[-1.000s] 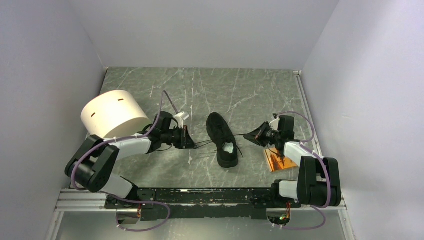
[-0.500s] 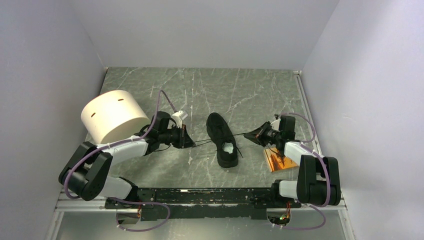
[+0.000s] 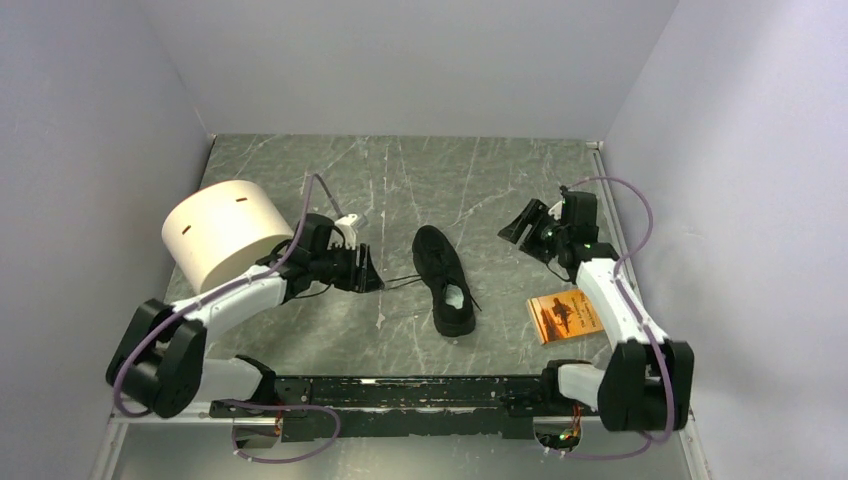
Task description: Tie the shoes
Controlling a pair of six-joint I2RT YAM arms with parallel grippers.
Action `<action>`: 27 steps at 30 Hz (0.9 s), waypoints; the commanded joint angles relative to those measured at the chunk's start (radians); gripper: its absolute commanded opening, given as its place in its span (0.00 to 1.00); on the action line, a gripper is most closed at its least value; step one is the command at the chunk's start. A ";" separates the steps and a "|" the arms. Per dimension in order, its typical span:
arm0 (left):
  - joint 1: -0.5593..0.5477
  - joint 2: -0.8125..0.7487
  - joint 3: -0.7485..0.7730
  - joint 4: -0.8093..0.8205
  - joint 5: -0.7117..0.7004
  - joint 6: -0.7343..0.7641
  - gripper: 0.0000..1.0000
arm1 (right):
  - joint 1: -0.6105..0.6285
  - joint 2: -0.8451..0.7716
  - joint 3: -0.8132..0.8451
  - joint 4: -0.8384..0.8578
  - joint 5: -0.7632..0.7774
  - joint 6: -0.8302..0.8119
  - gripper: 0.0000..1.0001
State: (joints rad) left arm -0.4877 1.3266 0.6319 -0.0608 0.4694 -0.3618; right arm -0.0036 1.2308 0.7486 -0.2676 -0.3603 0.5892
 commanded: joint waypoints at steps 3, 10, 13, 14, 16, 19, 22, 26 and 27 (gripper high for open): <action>0.009 -0.161 0.066 -0.205 -0.090 0.045 0.69 | 0.026 -0.163 0.092 -0.304 0.207 -0.161 0.85; 0.008 -0.281 0.286 -0.425 -0.137 0.104 0.79 | 0.035 -0.222 0.279 -0.454 0.239 -0.180 0.95; 0.009 -0.275 0.475 -0.535 -0.155 0.138 0.79 | 0.036 -0.220 0.404 -0.515 0.198 -0.197 0.98; 0.008 -0.267 0.541 -0.564 -0.162 0.152 0.79 | 0.035 -0.222 0.442 -0.525 0.191 -0.208 0.98; 0.008 -0.245 0.669 -0.617 -0.176 0.172 0.79 | 0.035 -0.221 0.525 -0.545 0.179 -0.227 0.98; 0.009 -0.193 0.906 -0.701 -0.208 0.200 0.82 | 0.036 -0.216 0.673 -0.575 0.177 -0.249 0.99; 0.009 -0.152 1.177 -0.756 -0.238 0.214 0.86 | 0.036 -0.219 0.848 -0.596 0.166 -0.269 0.99; 0.009 -0.151 1.343 -0.745 -0.246 0.215 0.92 | 0.035 -0.254 0.977 -0.574 0.178 -0.273 1.00; 0.010 -0.160 1.354 -0.733 -0.248 0.209 0.93 | 0.034 -0.261 1.002 -0.570 0.184 -0.274 1.00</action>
State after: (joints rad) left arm -0.4847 1.1923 1.8957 -0.7403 0.2569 -0.1684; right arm 0.0284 1.0100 1.6581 -0.8276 -0.1764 0.3420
